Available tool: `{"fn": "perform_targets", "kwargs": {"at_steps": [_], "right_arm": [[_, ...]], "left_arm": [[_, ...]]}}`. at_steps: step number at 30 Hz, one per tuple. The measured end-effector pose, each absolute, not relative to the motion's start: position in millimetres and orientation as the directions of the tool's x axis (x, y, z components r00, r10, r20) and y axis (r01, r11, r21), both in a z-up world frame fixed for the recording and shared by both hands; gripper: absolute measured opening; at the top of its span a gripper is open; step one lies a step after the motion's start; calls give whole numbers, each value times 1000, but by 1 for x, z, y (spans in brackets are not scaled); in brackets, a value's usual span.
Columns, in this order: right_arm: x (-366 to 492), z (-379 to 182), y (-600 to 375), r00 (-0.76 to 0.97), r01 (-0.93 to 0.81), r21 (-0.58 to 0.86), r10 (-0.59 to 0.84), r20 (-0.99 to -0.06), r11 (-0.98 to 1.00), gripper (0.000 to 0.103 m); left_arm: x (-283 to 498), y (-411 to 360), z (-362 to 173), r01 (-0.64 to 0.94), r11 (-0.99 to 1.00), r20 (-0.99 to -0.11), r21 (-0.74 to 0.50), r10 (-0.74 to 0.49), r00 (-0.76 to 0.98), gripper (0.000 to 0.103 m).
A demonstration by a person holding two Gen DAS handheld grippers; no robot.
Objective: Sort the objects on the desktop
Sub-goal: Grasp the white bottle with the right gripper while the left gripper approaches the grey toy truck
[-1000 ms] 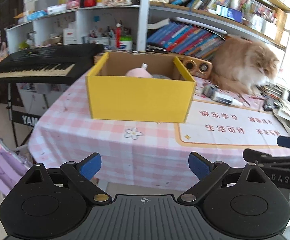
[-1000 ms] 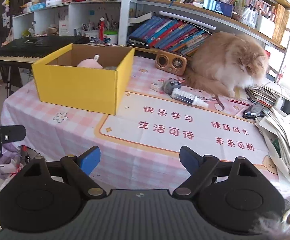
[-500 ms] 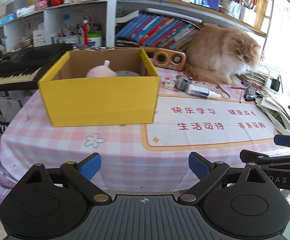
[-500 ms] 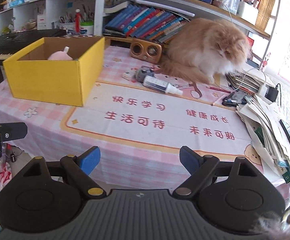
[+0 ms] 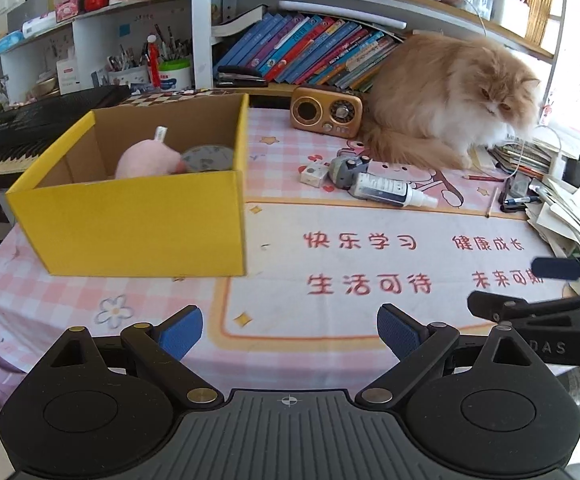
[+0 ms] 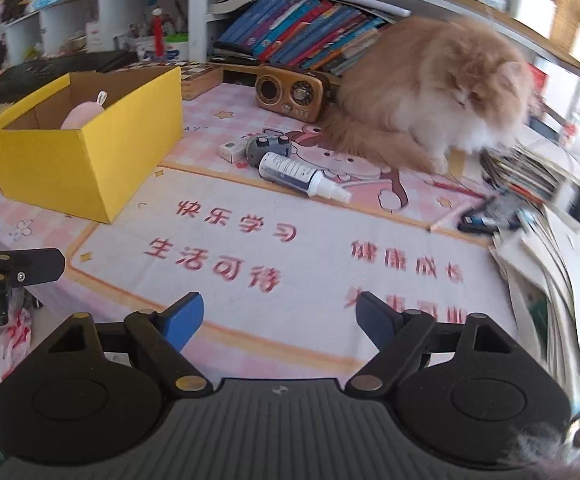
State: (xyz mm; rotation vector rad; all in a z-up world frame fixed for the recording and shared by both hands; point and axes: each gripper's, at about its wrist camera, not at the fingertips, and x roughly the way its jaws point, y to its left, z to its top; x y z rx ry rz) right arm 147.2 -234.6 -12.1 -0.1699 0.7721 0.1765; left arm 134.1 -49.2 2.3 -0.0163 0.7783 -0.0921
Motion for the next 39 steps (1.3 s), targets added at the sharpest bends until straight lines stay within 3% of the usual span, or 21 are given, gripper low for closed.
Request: {"fn": "perform_targets", "kwargs": {"at_steps": [6,13,25,33,36,39], "right_arm": [[205,-23,-263,667,-423,-119,220,-712,898,67],[285,-35,-266,622,-614,-189,323,-713,766,61],[370,-63,-242,493,-766,-187,374,-786,615,52],[398,-71,-238,401,-790,-93,398,-825,605,46],[402,-69,-238,372,-802,-64,413,-831,594,32],[400,-65,-246,364,-800,-45,424,-830,598,30]], "left_arm": [[154,-75,0,22,996,-719,-86,-77,690,96],[168,-103,0,-6,998,-732,-66,-44,680,96],[192,-127,0,5,998,-746,-65,-52,665,96],[209,-134,0,27,997,-747,-76,-75,660,96],[217,-136,-1,24,995,-746,-94,-86,660,96],[226,-140,-3,39,995,-746,-96,-97,659,95]]}}
